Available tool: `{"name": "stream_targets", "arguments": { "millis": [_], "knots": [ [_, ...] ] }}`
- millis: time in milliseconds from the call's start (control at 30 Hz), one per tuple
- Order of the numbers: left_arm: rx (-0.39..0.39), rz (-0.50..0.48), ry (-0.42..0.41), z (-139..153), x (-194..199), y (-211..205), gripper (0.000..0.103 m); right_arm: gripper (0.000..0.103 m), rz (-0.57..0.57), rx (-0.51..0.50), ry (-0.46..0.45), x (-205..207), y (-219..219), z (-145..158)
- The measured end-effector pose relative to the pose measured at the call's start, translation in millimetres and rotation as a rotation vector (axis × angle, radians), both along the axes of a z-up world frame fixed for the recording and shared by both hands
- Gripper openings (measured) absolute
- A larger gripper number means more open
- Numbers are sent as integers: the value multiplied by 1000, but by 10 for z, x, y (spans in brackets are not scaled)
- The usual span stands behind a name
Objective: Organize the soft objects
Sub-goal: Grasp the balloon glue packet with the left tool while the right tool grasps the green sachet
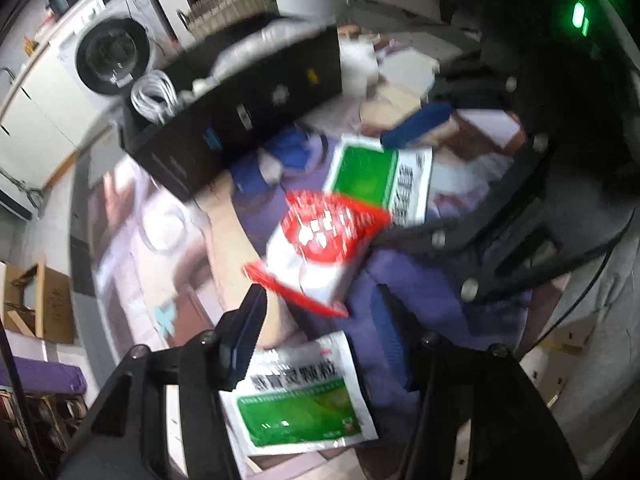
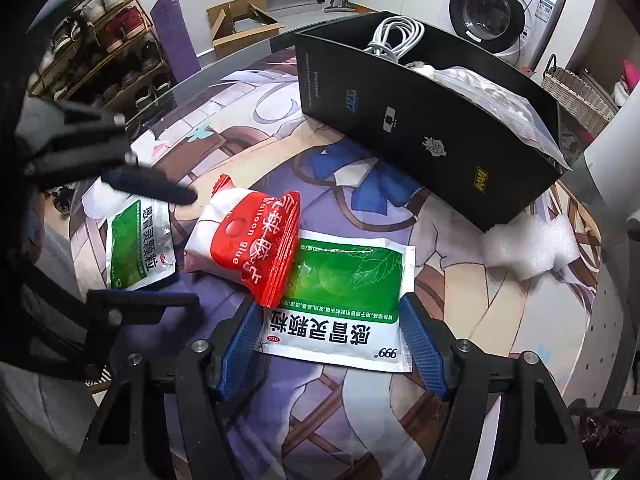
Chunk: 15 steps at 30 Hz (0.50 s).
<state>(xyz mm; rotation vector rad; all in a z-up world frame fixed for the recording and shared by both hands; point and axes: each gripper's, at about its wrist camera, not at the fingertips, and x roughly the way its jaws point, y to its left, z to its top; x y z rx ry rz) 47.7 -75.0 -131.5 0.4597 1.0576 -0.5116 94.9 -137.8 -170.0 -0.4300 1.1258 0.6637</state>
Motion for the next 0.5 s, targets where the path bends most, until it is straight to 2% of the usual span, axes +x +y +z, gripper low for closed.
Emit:
{"name": "stream_targets", "arguments": {
  "millis": [133,200,333,400,467,500],
  "knots": [
    [-18,-3,-44,157,37,-37,55,78,-29,-10,6,27,-27,-13],
    [11,-13,-57,139,45,-79,55,84,-46,-14,14,66,-41,-43],
    [75,-52,-15,-17,151,-155,55,85,-79,-21,29,139,-114,-44],
    [74,-55,11,-91,174,-142,55,85,-83,-25,33,178,-106,-46],
    [80,-50,3,-146,205,-143,57,85,-96,-19,37,196,-139,-39],
    [59,-49,-3,-136,229,-136,57,85,-102,-20,31,193,-141,-38]
  ]
}}
